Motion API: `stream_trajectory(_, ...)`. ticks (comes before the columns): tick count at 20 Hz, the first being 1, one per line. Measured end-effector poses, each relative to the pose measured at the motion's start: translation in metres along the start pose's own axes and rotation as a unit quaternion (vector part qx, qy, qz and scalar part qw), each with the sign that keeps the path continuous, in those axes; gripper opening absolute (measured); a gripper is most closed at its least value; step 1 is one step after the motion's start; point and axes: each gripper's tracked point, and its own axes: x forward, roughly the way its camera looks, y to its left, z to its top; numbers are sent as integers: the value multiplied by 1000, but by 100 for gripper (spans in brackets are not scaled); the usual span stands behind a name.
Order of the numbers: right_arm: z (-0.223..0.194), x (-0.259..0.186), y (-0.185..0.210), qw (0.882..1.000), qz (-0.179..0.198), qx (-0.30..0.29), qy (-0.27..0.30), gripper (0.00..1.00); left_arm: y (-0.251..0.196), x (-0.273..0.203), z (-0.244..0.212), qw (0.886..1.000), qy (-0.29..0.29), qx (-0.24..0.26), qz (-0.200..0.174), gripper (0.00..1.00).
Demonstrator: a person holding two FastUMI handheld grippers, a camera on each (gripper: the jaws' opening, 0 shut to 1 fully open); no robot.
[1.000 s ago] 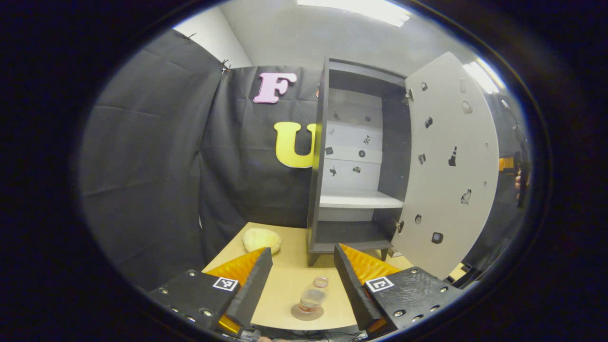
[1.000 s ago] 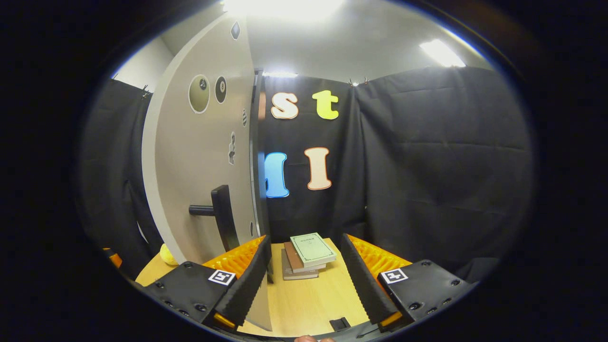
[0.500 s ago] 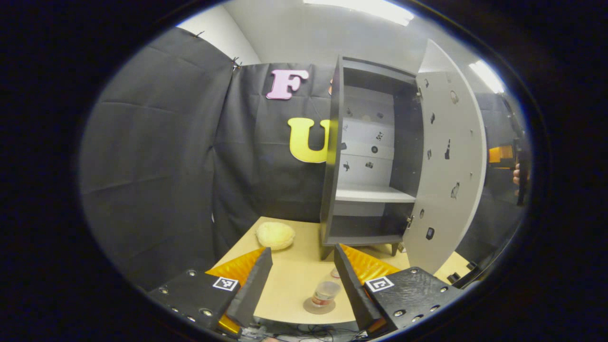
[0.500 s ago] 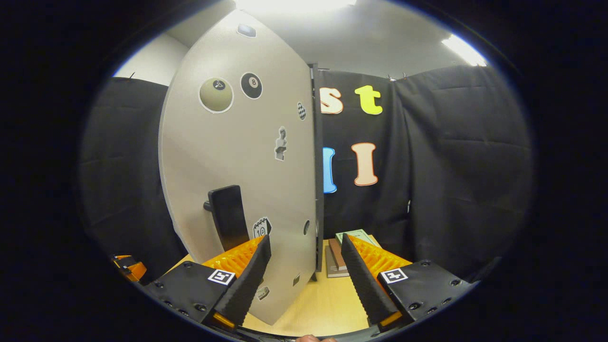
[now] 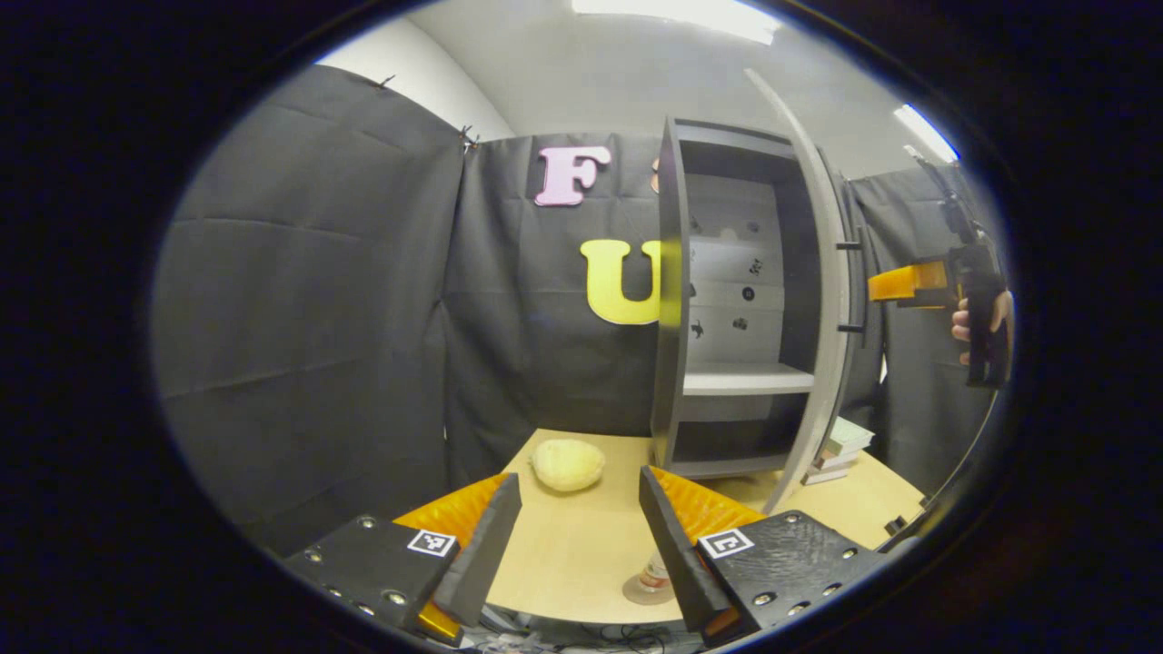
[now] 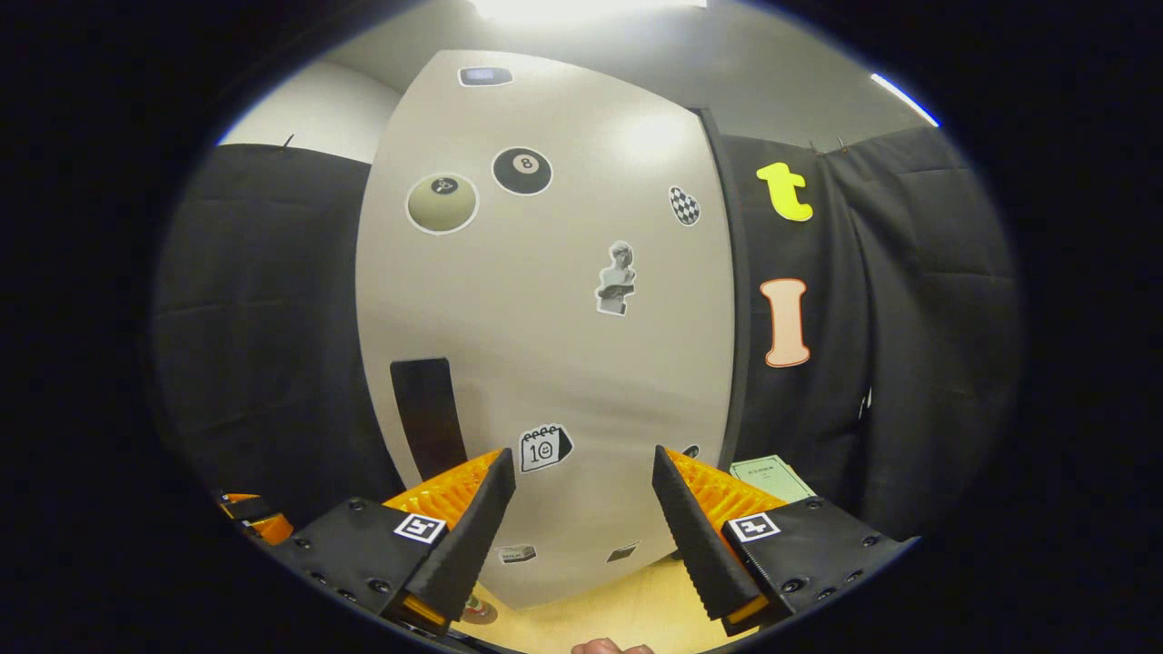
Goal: Open the cabinet door with the right hand, grasp the bottle in the cabinet with the left hand and place it on the coaster, then close the cabinet door with the right hand.
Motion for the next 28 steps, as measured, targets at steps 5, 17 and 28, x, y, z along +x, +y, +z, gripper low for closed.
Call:
stream_trajectory(5,4,3,-24,1000,-13,2,-12,92,-12,9,4,1000,-5,-3,-11,81)
stream_trajectory(17,-13,-36,-101,996,-85,17,-3,97,-86,24,17,997,-20,-18,-76,89)
stream_trajectory(28,-43,-62,-112,993,-116,17,8,97,-105,28,58,995,-44,12,-88,89)
